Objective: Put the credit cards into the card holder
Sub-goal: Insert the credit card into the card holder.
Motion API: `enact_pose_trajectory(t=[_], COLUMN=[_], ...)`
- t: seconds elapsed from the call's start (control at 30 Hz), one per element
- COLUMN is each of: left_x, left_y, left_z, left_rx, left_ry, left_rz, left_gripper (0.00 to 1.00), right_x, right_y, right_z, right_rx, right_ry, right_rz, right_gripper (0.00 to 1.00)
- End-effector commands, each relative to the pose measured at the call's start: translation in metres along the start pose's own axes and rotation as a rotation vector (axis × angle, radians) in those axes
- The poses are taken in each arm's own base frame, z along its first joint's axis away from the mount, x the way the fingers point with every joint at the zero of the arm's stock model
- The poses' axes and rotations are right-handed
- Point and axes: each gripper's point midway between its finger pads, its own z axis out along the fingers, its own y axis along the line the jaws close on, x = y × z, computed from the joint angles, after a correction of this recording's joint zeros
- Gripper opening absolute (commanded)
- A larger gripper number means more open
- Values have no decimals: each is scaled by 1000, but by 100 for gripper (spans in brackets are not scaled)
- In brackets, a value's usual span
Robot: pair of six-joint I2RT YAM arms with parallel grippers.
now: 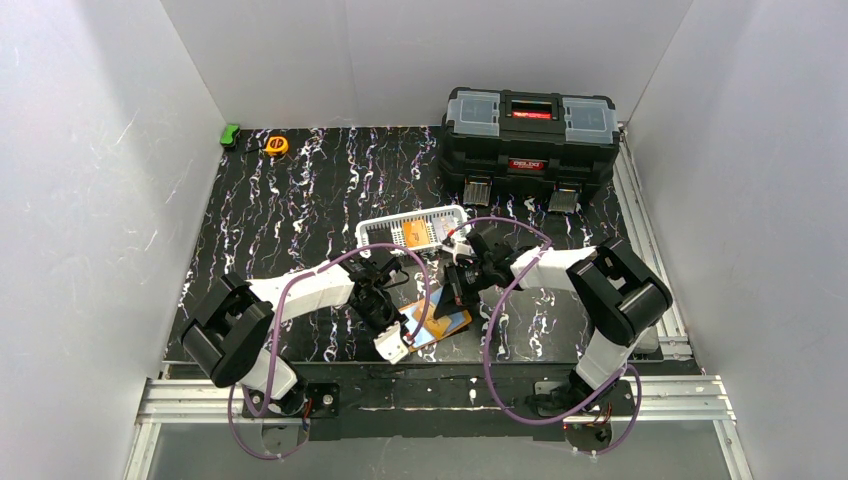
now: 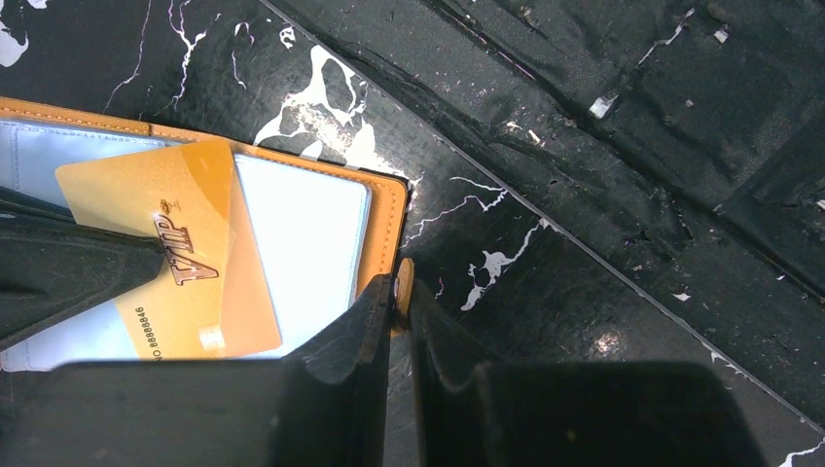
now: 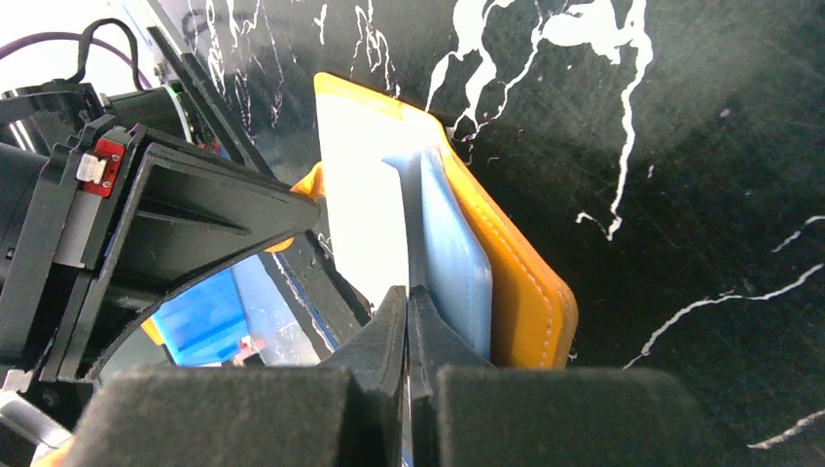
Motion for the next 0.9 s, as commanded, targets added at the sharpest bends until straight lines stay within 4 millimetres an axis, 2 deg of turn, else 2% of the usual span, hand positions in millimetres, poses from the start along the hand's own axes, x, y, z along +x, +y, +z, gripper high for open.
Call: enact_pose_trajectory(t=[0.0, 0.2, 0.63, 0.87], left_x=[-11, -14, -16, -16], left_y=[-2, -1, -2, -1], left_z=[0, 1, 3, 3], left_rx=[-11, -12, -15, -22], left_ry=[-41, -51, -53, -54], left_rz=[-2, 0, 0, -5], left_gripper=[9, 9, 9, 9], right_x=[-15, -23, -18, -15], right_y=[-5, -9, -17, -21], right_z=[-1, -6, 2, 0], right_rx=[61, 98, 83, 91], right_ry=[-79, -145, -112, -109], right_rz=[-59, -54, 11, 0], right_gripper=[1, 1, 1, 1])
